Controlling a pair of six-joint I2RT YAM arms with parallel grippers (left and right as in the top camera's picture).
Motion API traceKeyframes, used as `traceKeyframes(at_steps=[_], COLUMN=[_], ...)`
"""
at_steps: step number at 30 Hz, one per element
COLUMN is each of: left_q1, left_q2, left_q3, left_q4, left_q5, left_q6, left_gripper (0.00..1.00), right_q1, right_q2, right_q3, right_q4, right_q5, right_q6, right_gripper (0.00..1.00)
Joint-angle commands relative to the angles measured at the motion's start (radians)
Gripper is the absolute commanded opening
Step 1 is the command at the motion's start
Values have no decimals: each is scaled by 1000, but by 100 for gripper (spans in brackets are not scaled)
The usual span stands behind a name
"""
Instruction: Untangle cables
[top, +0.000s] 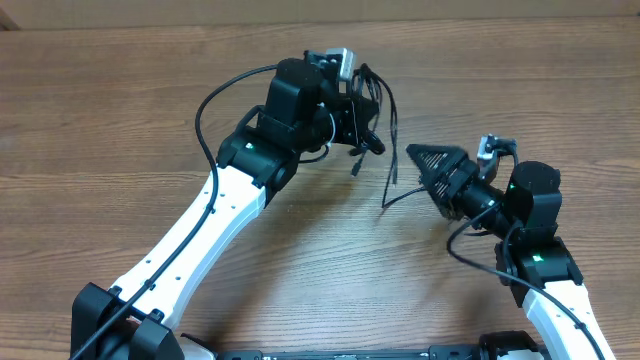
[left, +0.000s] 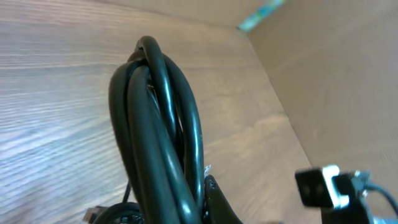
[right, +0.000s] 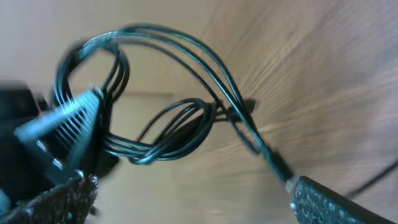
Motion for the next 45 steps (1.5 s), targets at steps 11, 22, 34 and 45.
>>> traceKeyframes(at_steps=[11,22,34,45], left_q1=[-172,-184,-184,-182], left_q2=[62,80,80,80], left_q3=[20,20,20,20], left_q4=[90,119,124,111], left_q5=[-269,-187,152,170], left_q6=[-41,60,330,335], left_gripper=[4,4,4,4], right_q1=[-1,-16,-16,-16], right_q2=[-2,-2,-3,-2], right_q3=[-3,-3,-3,-3], right_q4=[-14,-128,-121,-126], right_q5=[40,74,31,46], right_q6=[282,272,276,270], right_gripper=[81,61,45,18])
